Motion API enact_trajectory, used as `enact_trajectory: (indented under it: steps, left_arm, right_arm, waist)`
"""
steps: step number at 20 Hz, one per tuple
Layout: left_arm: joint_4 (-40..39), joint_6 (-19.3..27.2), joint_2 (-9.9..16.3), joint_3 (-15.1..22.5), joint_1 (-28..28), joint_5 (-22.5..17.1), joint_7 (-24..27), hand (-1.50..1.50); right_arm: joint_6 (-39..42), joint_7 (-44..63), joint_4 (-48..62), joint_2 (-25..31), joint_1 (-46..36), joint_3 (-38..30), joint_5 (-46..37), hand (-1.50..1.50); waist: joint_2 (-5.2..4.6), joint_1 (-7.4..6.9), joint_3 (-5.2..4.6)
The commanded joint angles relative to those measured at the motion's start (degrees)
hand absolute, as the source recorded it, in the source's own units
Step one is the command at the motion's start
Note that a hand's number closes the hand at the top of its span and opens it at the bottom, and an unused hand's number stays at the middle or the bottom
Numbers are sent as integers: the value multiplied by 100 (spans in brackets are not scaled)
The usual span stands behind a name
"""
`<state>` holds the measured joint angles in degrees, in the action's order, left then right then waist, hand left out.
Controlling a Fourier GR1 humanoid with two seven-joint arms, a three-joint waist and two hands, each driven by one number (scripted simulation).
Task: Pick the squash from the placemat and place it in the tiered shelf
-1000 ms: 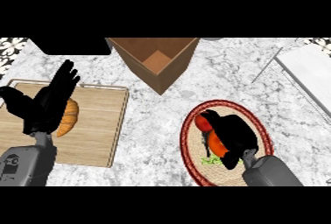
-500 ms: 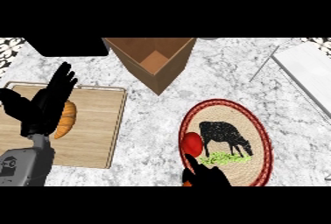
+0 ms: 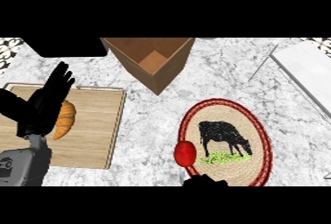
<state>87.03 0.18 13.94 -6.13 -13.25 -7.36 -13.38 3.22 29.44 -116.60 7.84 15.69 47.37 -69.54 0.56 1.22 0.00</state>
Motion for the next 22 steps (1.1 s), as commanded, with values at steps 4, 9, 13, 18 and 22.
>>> enact_trajectory:
  steps: [4, 9, 13, 18, 22]
  left_arm:
    - [38, 36, -41, -13, -44, -38, -105, 0]
    - [33, -4, -49, 49, -136, -20, -175, 0]
    - [44, 49, -40, 16, -154, 30, -145, 0]
    - [205, 120, -235, 236, 205, 206, 55, 0]
    - [33, 6, -145, 77, -2, 48, 62, 0]
  right_arm:
    - [-459, 247, -1944, -368, 63, -137, 111, 150]
    - [778, 1265, -3551, -631, -151, -1, -214, 150]
    - [1355, 1636, -3625, -778, -944, -874, -249, 150]
    - [2101, 2022, -3864, -784, -1591, -1791, 121, 150]
    - [2537, 2098, -3691, -784, -2233, -2845, 443, 150]
  waist:
    - [-8, 34, -1]
    - [-25, -37, -14]
    - [-58, -97, -13]
    - [-37, -92, -8]
    - [-53, -51, -5]
